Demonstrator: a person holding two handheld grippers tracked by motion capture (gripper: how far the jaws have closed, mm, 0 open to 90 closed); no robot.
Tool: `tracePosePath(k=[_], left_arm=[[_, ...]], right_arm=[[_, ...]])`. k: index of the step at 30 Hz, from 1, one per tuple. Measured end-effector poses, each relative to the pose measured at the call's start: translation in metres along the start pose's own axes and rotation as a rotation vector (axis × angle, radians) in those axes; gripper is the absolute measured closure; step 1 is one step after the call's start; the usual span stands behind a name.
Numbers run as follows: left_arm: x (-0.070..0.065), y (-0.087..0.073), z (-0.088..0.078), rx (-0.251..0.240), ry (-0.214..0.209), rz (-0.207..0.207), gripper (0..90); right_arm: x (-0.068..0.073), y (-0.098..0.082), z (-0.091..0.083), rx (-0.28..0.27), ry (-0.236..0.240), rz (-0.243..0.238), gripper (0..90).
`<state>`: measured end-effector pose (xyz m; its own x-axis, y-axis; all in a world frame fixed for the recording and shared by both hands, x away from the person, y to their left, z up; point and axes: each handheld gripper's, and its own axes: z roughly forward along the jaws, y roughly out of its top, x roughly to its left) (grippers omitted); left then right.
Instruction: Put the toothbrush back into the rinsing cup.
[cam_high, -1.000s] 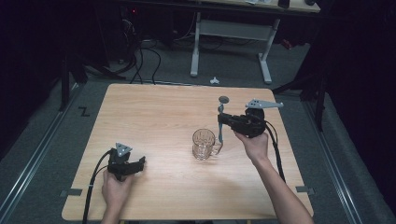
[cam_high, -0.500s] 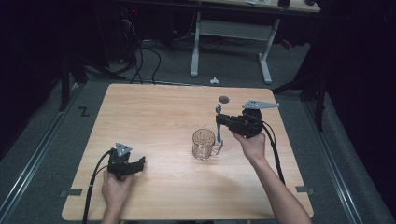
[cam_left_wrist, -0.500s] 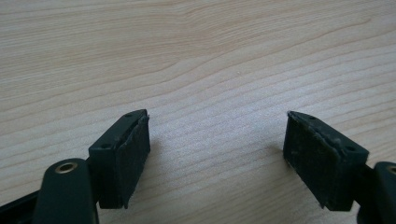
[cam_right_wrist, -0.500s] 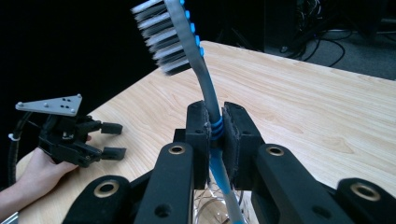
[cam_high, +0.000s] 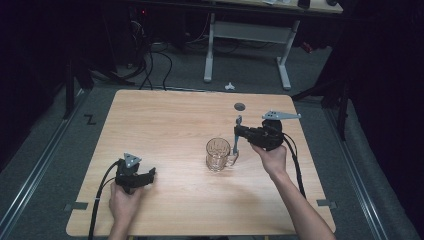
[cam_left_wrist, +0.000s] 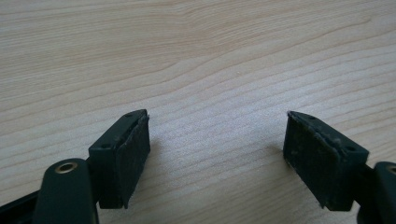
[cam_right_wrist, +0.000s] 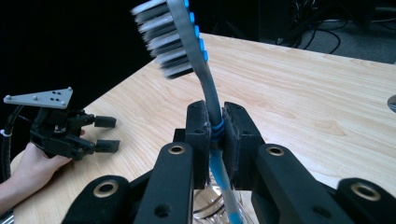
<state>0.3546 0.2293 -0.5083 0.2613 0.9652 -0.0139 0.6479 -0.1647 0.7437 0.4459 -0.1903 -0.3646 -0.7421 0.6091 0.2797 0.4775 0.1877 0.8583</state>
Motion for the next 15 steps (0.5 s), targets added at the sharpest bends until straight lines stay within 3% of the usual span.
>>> tracePosePath(k=[15], left_arm=[[0.0, 0.0, 0.0, 0.0, 0.0, 0.0, 23.5]], right_arm=[[0.0041, -0.0013, 0.0, 0.015, -0.021, -0.027, 81.2]])
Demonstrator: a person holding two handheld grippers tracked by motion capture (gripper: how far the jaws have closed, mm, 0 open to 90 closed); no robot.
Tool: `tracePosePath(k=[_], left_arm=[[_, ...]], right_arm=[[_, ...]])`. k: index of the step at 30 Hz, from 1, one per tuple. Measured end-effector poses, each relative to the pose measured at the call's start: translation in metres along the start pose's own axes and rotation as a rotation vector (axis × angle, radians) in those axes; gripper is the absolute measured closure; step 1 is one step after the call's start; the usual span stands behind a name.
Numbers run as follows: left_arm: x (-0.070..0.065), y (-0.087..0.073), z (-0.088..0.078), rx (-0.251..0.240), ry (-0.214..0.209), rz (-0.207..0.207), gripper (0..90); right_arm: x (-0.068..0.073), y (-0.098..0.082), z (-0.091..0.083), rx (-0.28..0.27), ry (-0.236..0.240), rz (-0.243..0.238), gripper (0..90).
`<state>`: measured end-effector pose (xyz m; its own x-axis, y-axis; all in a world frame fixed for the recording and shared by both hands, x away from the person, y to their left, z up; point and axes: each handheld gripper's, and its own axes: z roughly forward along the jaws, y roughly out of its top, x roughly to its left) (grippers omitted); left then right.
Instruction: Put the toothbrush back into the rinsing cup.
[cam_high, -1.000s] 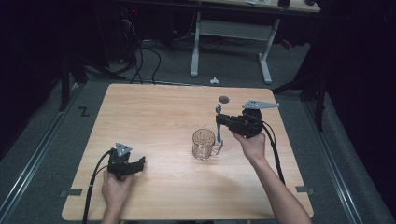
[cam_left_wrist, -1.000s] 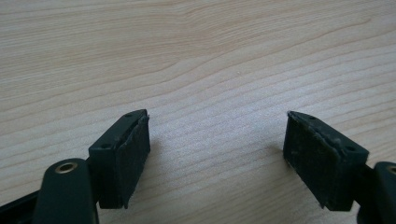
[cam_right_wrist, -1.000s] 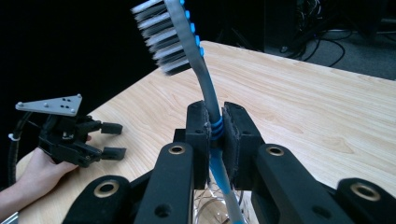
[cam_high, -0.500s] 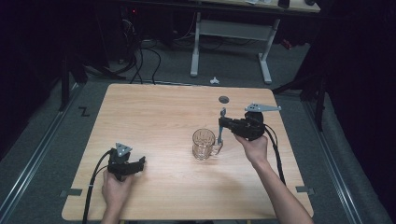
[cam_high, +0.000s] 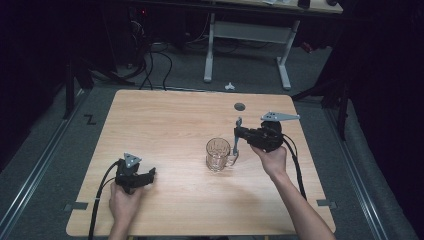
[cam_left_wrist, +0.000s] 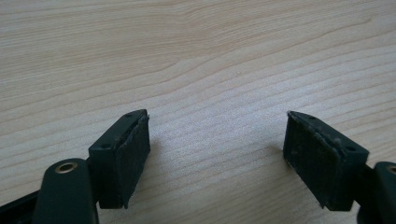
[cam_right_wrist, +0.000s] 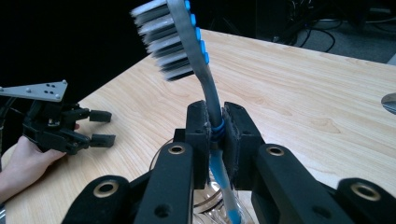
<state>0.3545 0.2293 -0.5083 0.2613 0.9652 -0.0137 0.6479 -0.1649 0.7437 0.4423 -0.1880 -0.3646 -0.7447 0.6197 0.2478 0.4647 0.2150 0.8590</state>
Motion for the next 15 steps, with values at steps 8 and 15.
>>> tracePosePath(k=[8, 15], left_arm=[[-0.0001, 0.0, 0.0, 0.0, -0.001, 0.001, 23.5], [0.0, 0.0, 0.0, 0.0, -0.001, 0.001, 23.5]], right_arm=[[-0.0003, -0.0033, 0.0001, 0.013, -0.019, -0.005, 81.3], [-0.0015, -0.0068, 0.0007, 0.026, -0.032, -0.002, 81.3]])
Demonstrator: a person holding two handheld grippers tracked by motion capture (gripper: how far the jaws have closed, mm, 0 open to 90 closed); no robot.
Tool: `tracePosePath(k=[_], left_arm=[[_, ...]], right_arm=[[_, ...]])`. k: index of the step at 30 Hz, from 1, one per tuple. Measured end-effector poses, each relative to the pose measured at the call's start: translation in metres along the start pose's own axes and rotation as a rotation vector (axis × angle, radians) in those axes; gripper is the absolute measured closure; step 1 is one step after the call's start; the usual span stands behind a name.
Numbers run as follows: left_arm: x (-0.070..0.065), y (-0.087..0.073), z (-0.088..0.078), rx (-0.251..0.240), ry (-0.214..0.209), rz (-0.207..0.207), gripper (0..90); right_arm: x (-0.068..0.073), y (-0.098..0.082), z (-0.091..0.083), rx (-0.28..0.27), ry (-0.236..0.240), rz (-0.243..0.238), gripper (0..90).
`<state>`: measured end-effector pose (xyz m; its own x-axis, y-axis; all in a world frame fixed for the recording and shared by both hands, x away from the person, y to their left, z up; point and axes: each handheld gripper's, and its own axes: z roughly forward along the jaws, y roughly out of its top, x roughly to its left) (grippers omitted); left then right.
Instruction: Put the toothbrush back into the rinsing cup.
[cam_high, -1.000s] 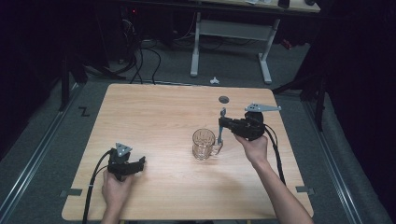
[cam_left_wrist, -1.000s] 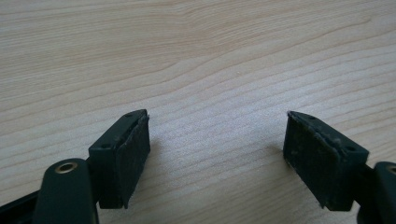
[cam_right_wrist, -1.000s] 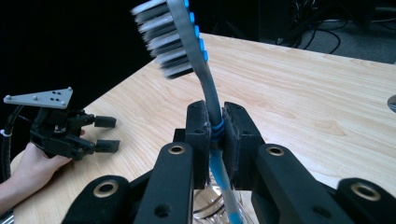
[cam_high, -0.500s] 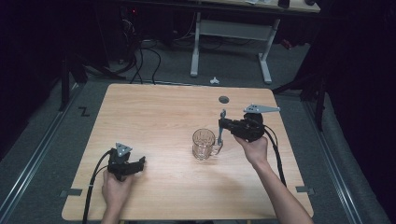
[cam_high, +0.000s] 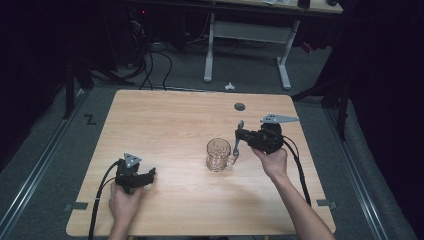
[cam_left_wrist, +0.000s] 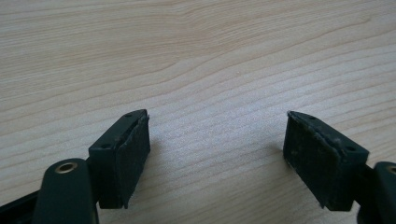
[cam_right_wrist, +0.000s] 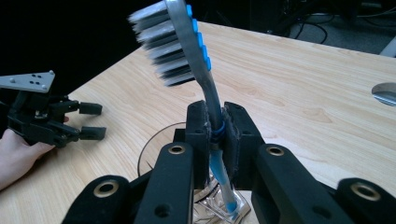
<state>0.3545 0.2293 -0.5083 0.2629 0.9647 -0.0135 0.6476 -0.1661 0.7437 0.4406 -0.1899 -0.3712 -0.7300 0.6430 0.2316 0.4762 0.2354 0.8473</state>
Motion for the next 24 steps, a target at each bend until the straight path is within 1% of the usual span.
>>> tracePosePath(k=[6, 10, 12, 14, 18, 24], left_arm=[[0.0, 0.0, 0.0, 0.0, 0.0, 0.0, 23.5], [0.0, 0.0, 0.0, 0.0, 0.0, 0.0, 23.5], [0.0, 0.0, 0.0, 0.0, 0.0, 0.0, 23.4], [0.0, 0.0, 0.0, 0.0, 0.0, 0.0, 23.4], [0.0, 0.0, 0.0, 0.0, 0.0, 0.0, 23.4], [0.0, 0.0, 0.0, 0.0, 0.0, 0.0, 23.5]], right_arm=[[-0.001, -0.004, 0.003, 0.007, -0.003, 0.005, 81.3], [-0.002, -0.006, 0.004, 0.001, -0.003, 0.01, 81.4], [-0.005, -0.01, 0.004, 0.009, -0.005, 0.026, 81.3], [-0.006, -0.012, 0.004, 0.011, -0.008, 0.026, 81.3], [-0.005, -0.011, 0.004, 0.008, -0.011, 0.021, 81.4], [-0.006, -0.012, 0.007, 0.016, -0.012, 0.03, 81.4]])
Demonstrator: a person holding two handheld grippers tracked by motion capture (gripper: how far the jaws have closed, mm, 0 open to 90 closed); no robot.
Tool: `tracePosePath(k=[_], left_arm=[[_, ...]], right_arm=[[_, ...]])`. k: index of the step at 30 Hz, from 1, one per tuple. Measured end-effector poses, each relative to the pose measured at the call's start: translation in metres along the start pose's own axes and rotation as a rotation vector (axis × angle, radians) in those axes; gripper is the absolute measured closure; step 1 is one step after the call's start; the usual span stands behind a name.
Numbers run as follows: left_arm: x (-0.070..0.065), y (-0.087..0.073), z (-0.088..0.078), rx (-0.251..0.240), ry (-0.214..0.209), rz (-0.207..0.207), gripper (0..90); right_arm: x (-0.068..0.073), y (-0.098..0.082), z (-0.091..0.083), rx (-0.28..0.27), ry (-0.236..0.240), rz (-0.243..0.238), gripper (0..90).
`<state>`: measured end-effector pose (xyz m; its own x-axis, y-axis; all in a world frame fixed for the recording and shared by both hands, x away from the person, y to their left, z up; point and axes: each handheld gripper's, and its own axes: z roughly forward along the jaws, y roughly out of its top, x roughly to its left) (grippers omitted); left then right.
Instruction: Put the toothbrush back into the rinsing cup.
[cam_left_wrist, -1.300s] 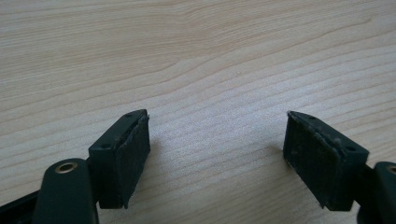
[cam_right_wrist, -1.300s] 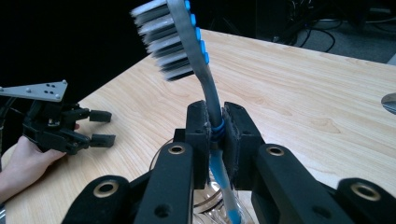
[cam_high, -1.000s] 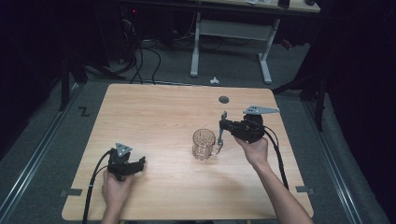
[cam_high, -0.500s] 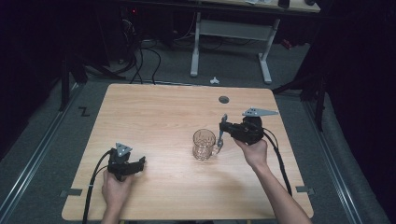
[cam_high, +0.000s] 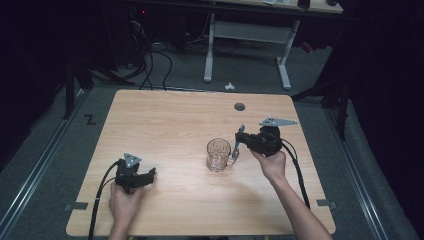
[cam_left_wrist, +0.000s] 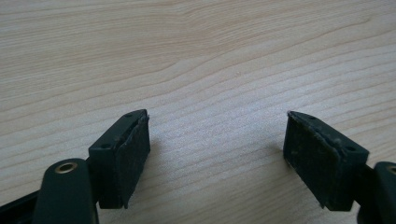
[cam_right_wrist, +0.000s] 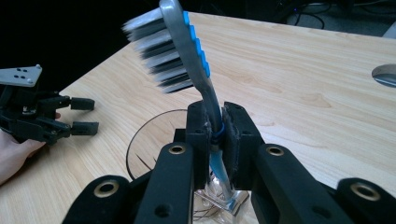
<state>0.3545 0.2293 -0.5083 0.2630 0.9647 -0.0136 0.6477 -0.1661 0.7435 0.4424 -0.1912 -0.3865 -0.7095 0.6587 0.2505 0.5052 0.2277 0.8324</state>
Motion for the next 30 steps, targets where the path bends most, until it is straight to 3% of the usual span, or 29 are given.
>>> tracePosePath(k=[30], left_arm=[[0.0, 0.0, 0.0, 0.0, 0.0, 0.0, 23.4]], right_arm=[[-0.001, -0.005, 0.012, 0.044, 0.0, 0.021, 81.4]])
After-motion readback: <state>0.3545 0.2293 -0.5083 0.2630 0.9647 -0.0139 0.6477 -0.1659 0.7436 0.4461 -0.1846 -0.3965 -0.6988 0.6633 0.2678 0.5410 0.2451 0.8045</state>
